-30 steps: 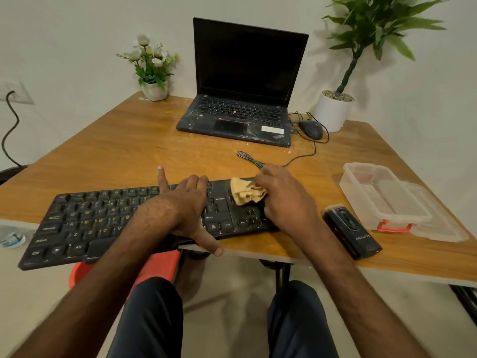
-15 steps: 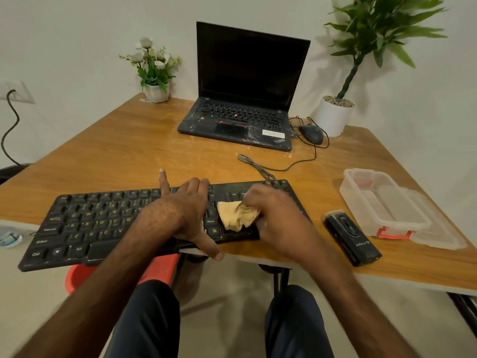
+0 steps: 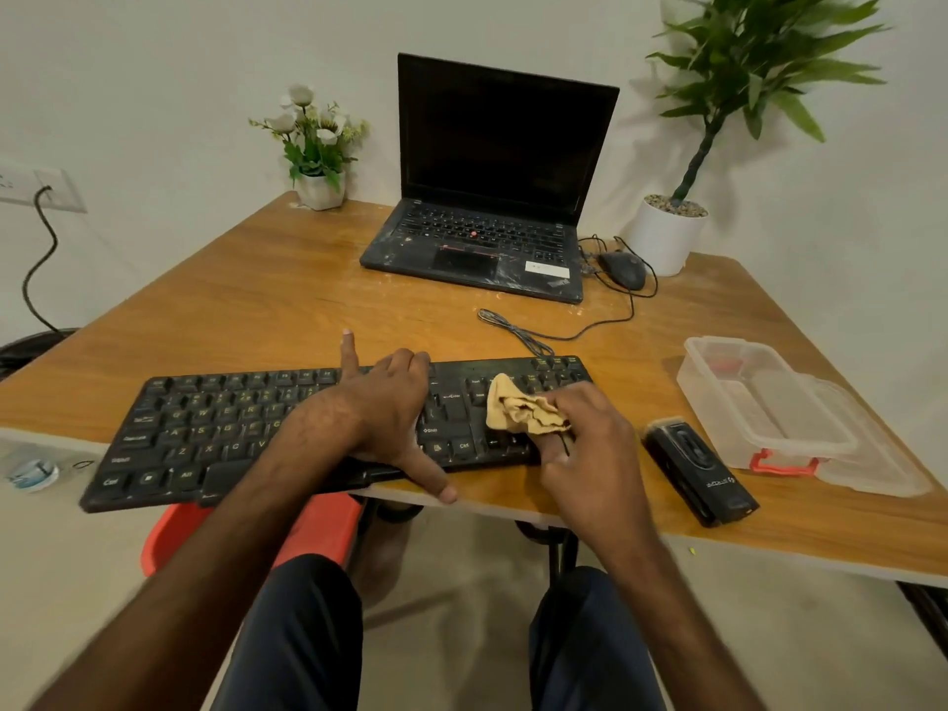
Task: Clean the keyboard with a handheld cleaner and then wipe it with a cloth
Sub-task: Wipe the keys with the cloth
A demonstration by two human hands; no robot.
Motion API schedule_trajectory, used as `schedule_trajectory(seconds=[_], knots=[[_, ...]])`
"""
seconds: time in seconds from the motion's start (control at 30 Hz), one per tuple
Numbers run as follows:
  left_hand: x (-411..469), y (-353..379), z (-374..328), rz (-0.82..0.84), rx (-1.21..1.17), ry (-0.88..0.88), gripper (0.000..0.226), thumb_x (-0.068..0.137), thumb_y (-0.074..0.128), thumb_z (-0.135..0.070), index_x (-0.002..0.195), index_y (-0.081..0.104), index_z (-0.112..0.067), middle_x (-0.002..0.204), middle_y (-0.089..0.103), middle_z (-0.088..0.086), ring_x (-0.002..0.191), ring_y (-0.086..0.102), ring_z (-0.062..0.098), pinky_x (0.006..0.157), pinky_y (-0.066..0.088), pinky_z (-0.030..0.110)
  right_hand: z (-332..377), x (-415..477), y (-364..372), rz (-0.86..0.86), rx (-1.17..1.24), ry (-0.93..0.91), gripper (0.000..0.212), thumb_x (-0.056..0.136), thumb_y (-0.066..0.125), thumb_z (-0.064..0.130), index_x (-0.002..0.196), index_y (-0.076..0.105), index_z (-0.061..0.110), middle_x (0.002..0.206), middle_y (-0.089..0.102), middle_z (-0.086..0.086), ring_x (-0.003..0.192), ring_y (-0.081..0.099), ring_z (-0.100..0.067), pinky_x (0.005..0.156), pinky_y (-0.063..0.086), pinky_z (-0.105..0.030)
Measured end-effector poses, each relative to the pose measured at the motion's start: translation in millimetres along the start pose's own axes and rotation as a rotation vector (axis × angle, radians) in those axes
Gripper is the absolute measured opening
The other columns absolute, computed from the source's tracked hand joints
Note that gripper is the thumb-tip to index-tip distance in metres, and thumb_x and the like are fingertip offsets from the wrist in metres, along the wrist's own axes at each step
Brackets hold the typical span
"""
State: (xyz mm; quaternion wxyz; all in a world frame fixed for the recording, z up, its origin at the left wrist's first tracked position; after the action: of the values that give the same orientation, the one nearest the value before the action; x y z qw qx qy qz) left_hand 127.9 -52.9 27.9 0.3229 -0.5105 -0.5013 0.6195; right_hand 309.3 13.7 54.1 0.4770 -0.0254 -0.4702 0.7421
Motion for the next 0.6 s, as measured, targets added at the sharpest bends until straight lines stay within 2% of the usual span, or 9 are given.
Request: schedule_trajectory(seconds=[0.07, 0.17, 0.33, 0.43, 0.47, 0.53, 0.6], knots=[[7.9, -4.3, -1.9, -0.039, -0.055, 0.002, 0.150, 0.048, 0.061, -0.092, 0.157, 0.004, -0.005, 0.163, 0.018, 0.010, 0.152, 0.015, 0.026, 0.109, -0.024, 0.069, -6.8, 12.0, 4.8, -0.030, -0.047, 0.024, 0.036, 0.089, 0.063, 0.001, 0.123, 0.064, 0.013, 0.118, 0.054, 0.005, 0.114, 0.049, -0.011, 0.099, 0.040, -0.021], [21.6, -8.5, -5.4, -0.085, -0.086, -0.023, 0.152, 0.044, 0.047, -0.096, 0.158, 0.002, -0.005, 0.166, 0.013, 0.009, 0.154, 0.012, 0.024, 0.111, -0.022, 0.069, -16.5, 28.7, 8.6, -0.019, -0.147, 0.031, 0.042, 0.090, 0.060, 0.002, 0.130, 0.059, 0.014, 0.125, 0.052, 0.002, 0.119, 0.043, -0.013, 0.099, 0.029, -0.018], [24.1, -9.2, -11.3, -0.180, -0.075, 0.009, 0.142, 0.060, 0.047, -0.096, 0.159, -0.009, -0.010, 0.168, -0.001, 0.007, 0.155, 0.000, 0.022, 0.114, -0.021, 0.066, -22.7, 28.7, 10.1, -0.024, -0.286, 0.007, 0.047, 0.091, 0.060, 0.005, 0.136, 0.053, 0.016, 0.131, 0.050, 0.000, 0.119, 0.041, -0.015, 0.101, 0.040, -0.030], [2.3, -2.2, -4.7, -0.322, -0.012, 0.009, 0.132, 0.063, 0.019, -0.101, 0.160, -0.006, -0.014, 0.169, -0.008, 0.003, 0.155, -0.007, 0.020, 0.118, -0.013, 0.063, -22.6, 29.8, 11.9, -0.016, -0.299, 0.009, 0.048, 0.092, 0.060, 0.008, 0.137, 0.051, 0.018, 0.135, 0.048, 0.000, 0.123, 0.039, -0.015, 0.104, 0.040, -0.031], [-4.9, 1.0, -3.8, -0.385, 0.013, 0.008, 0.124, 0.068, 0.011, -0.097, 0.161, 0.003, -0.016, 0.169, -0.003, 0.004, 0.155, -0.001, 0.021, 0.120, -0.008, 0.062, -22.2, 29.6, 13.2, -0.009, -0.304, 0.002, 0.047, 0.092, 0.060, 0.008, 0.137, 0.051, 0.018, 0.136, 0.047, 0.000, 0.123, 0.039, -0.015, 0.104, 0.040, -0.031], [-21.9, 5.0, -8.5, -0.560, 0.051, 0.032, 0.100, 0.083, 0.015, -0.083, 0.155, 0.033, -0.016, 0.164, 0.025, 0.007, 0.150, 0.028, 0.024, 0.120, 0.017, 0.061, -18.9, 28.4, 14.8, -0.001, -0.320, -0.036, 0.047, 0.090, 0.062, 0.005, 0.134, 0.053, 0.017, 0.134, 0.049, -0.001, 0.122, 0.040, -0.017, 0.103, 0.041, -0.032], [-37.4, 10.2, -19.9, -0.779, 0.031, 0.102, 0.069, 0.093, 0.032, -0.066, 0.132, 0.060, -0.017, 0.138, 0.057, 0.007, 0.124, 0.058, 0.025, 0.105, 0.046, 0.053, -12.5, 24.3, 15.0, -0.013, -0.301, -0.116, 0.047, 0.083, 0.065, -0.002, 0.126, 0.059, 0.014, 0.126, 0.054, -0.003, 0.116, 0.045, -0.018, 0.097, 0.048, -0.033]])
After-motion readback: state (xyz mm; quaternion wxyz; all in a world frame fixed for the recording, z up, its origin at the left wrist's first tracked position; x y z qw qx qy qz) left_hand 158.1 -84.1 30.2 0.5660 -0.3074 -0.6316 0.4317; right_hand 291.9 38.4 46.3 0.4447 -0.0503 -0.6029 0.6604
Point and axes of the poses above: each hand's wrist, its own x-axis towards the middle knuckle, its own y-axis out of the palm, z = x × y, the point moved 8 cm from there along x, towards the middle knuckle
